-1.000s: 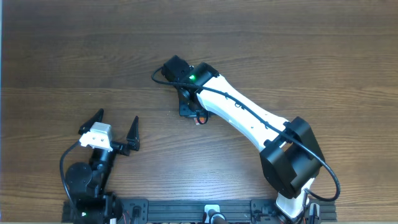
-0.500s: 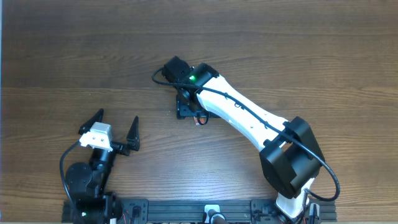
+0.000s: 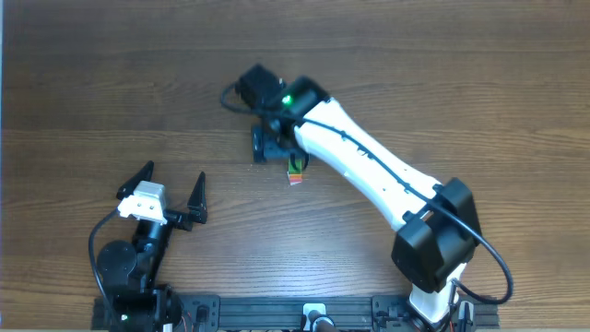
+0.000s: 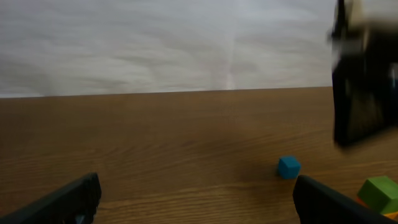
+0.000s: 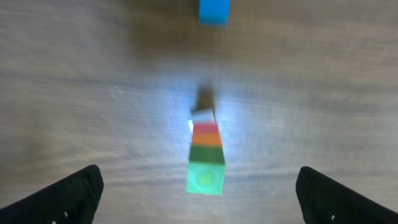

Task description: Stack Cubes

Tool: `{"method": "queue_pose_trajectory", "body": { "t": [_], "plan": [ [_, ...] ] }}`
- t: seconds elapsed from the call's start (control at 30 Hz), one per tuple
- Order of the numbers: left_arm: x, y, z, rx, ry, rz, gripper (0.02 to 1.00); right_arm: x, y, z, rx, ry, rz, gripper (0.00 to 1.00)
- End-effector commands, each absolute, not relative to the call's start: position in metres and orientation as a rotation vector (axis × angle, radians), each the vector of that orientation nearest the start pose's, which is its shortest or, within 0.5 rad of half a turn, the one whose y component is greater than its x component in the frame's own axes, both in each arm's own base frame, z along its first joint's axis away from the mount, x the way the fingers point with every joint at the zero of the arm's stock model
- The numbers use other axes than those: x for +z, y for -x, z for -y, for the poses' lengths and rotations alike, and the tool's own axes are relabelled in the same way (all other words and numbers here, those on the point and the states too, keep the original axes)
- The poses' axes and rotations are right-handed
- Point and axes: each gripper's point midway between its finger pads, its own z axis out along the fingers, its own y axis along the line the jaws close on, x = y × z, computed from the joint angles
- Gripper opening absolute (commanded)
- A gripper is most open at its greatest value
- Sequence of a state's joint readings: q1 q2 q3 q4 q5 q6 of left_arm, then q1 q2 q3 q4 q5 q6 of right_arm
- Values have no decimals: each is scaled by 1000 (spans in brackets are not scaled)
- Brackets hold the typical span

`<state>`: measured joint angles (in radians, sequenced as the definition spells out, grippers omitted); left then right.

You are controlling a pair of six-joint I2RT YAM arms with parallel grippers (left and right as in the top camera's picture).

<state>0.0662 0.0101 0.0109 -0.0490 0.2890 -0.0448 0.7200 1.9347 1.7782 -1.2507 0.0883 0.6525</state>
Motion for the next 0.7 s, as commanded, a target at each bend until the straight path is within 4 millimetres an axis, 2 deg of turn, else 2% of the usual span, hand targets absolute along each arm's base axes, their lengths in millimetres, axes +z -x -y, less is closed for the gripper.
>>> {"method": "queue_pose_trajectory", "body": {
  "t": [0.03, 0.2, 0.37, 0.53, 0.57, 0.7],
  "plan": [
    [164, -242, 33, -212, -145, -1614, 1000, 163, -357, -243, 57, 81, -2880, 993],
    [164, -242, 33, -212, -145, -1614, 998, 145, -388, -242, 42, 79, -2886, 993],
    [164, -242, 33, -212, -145, -1614, 998, 108, -410, -245, 22, 93, -2932, 993],
    [164, -242, 33, -212, -145, -1614, 998, 69, -418, -245, 2, 81, -2988, 991],
    [164, -242, 33, -212, -145, -1614, 998, 57, -419, -246, -11, 92, -3003, 993],
    [164, -242, 33, -212, -145, -1614, 996, 29, -420, -244, -43, 89, -3038, 993]
  ]
}}
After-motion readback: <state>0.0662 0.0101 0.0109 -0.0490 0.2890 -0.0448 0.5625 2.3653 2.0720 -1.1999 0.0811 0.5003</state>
